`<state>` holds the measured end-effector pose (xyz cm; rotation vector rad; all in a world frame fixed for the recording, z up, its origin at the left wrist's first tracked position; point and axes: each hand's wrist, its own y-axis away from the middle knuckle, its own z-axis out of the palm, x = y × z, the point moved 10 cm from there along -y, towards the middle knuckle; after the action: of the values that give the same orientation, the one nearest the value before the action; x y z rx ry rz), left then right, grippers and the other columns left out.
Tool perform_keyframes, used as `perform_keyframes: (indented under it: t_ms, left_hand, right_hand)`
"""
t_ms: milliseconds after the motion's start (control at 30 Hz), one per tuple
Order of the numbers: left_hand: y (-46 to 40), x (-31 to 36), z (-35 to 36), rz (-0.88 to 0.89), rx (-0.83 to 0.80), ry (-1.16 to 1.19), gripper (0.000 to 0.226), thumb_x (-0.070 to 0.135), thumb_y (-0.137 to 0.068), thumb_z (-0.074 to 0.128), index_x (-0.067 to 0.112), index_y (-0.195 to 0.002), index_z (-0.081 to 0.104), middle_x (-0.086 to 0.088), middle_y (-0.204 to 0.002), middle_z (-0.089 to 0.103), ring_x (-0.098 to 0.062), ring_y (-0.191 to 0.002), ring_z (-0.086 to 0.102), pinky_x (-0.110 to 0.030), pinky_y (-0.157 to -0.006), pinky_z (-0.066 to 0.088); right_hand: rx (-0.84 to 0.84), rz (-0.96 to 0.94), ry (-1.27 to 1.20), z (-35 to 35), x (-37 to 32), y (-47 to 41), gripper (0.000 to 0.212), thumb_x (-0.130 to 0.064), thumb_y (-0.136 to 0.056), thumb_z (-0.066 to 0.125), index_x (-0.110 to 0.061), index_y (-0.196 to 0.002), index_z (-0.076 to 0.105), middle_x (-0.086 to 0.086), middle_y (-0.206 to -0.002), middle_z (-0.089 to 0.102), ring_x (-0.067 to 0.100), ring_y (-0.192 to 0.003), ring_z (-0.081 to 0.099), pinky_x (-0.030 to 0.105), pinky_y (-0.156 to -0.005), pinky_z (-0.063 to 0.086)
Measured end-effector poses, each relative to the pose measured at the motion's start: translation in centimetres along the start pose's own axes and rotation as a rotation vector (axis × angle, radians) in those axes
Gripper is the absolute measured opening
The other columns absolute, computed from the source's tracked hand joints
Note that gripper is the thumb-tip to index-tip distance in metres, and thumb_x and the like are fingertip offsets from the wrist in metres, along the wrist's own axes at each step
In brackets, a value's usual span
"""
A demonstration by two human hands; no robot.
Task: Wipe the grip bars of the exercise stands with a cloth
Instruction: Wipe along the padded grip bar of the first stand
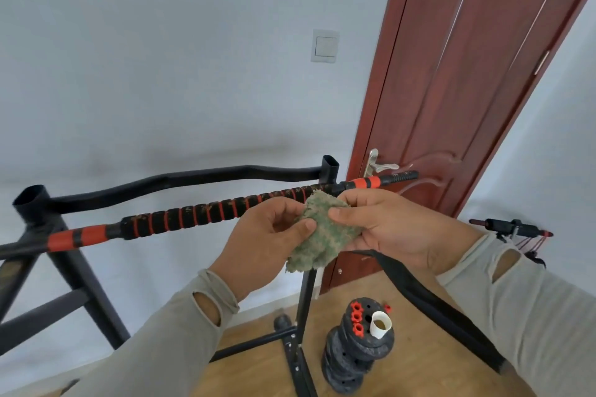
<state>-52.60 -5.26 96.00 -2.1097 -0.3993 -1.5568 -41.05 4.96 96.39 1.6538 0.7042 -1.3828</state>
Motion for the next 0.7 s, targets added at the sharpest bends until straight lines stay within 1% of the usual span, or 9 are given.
perform_keyframes:
  t_ms: [67,133,200,333,400,467,567,633,700]
  left_hand:
    - [-2.1,0.2,1.1,0.023,0.004,-0.110,0.002,0.027,-0.092,0.072,0.027,-0.093,0.071,0.006,-0.087,0.075,-0.007,-0.080,0.071,-0.019,-0.068,0.058]
    - [-4.1,0.5,2.3,0.051,0.000,-0.183,0.005,0.026,-0.092,0.072,0.029,-0.094,0.069,0.011,-0.087,0.073,-0.003,-0.080,0.068,-0.014,-0.067,0.055]
    - [-5.8,0.6,3.9,0.068,-0.038,-0.236,0.006,0.026,-0.093,0.071,0.029,-0.097,0.069,0.014,-0.088,0.072,-0.003,-0.081,0.068,-0.014,-0.070,0.056]
    - [-8.6,-0.7,6.6,0.079,-0.084,-0.324,0.017,0.033,-0.093,0.070,0.032,-0.109,0.065,0.020,-0.097,0.069,-0.001,-0.089,0.067,-0.018,-0.076,0.057]
    - [-10.0,-1.6,7.1,0.097,-0.039,-0.445,0.032,0.043,-0.092,0.067,0.033,-0.121,0.059,0.022,-0.111,0.061,0.000,-0.099,0.062,-0.017,-0.084,0.053]
    - [-11.4,-1.8,7.7,0.156,-0.006,-0.679,0.043,0.048,-0.094,0.062,0.030,-0.132,0.054,0.019,-0.122,0.054,-0.001,-0.109,0.054,-0.020,-0.096,0.046]
    - [-13.7,-1.9,9.6,0.230,-0.025,-0.900,0.045,0.044,-0.095,0.060,0.025,-0.136,0.053,0.010,-0.132,0.052,-0.014,-0.121,0.048,-0.029,-0.107,0.041]
    - [-15.3,-2.3,11.1,0.246,-0.055,-0.969,0.044,0.042,-0.096,0.059,0.023,-0.136,0.053,0.008,-0.133,0.053,-0.017,-0.123,0.048,-0.032,-0.109,0.039]
    - [-16.8,-2.7,12.8,0.270,-0.083,-1.011,0.043,0.041,-0.096,0.059,0.022,-0.135,0.054,0.005,-0.132,0.055,-0.019,-0.123,0.050,-0.033,-0.108,0.040]
  right_hand:
    - [-0.004,0.019,0.045,-1.6,0.4,-1.3,0.011,-0.010,-0.104,0.055,-0.003,-0.110,0.061,0.021,-0.119,0.072,0.031,-0.110,0.072,0.047,-0.096,0.059]
    - [-0.008,0.010,0.097,-3.6,0.3,-2.4,0.012,-0.010,-0.105,0.053,-0.005,-0.113,0.060,0.017,-0.114,0.073,0.026,-0.106,0.074,0.042,-0.090,0.062]
    - [-0.062,0.005,0.121,-5.4,0.3,-3.2,0.017,-0.009,-0.106,0.051,-0.006,-0.117,0.064,0.012,-0.111,0.076,0.023,-0.104,0.075,0.037,-0.088,0.062]
    - [-0.075,0.014,0.177,-10.1,1.2,-5.2,0.024,-0.012,-0.105,0.053,-0.006,-0.121,0.070,0.012,-0.116,0.076,0.026,-0.111,0.073,0.039,-0.098,0.058]
    - [0.007,0.014,0.128,-12.8,1.7,-6.2,0.023,-0.012,-0.105,0.054,-0.009,-0.119,0.072,0.009,-0.114,0.077,0.024,-0.109,0.073,0.039,-0.097,0.058]
    - [0.134,0.012,0.074,-15.8,2.3,-7.2,0.021,-0.013,-0.104,0.056,-0.012,-0.115,0.074,0.007,-0.111,0.078,0.022,-0.105,0.075,0.038,-0.093,0.059]
    - [0.323,-0.073,0.074,-20.4,1.8,-8.1,0.020,-0.015,-0.106,0.055,-0.016,-0.107,0.075,0.003,-0.102,0.080,0.017,-0.095,0.077,0.027,-0.078,0.061]
    - [0.448,-0.181,0.136,-23.2,0.5,-8.3,0.022,-0.016,-0.107,0.053,-0.018,-0.106,0.074,0.000,-0.099,0.080,0.016,-0.094,0.076,0.021,-0.075,0.058]
    - [0.600,-0.286,0.313,-25.8,-1.1,-8.3,0.022,-0.018,-0.108,0.049,-0.019,-0.108,0.071,-0.003,-0.096,0.076,0.012,-0.086,0.071,0.011,-0.069,0.050]
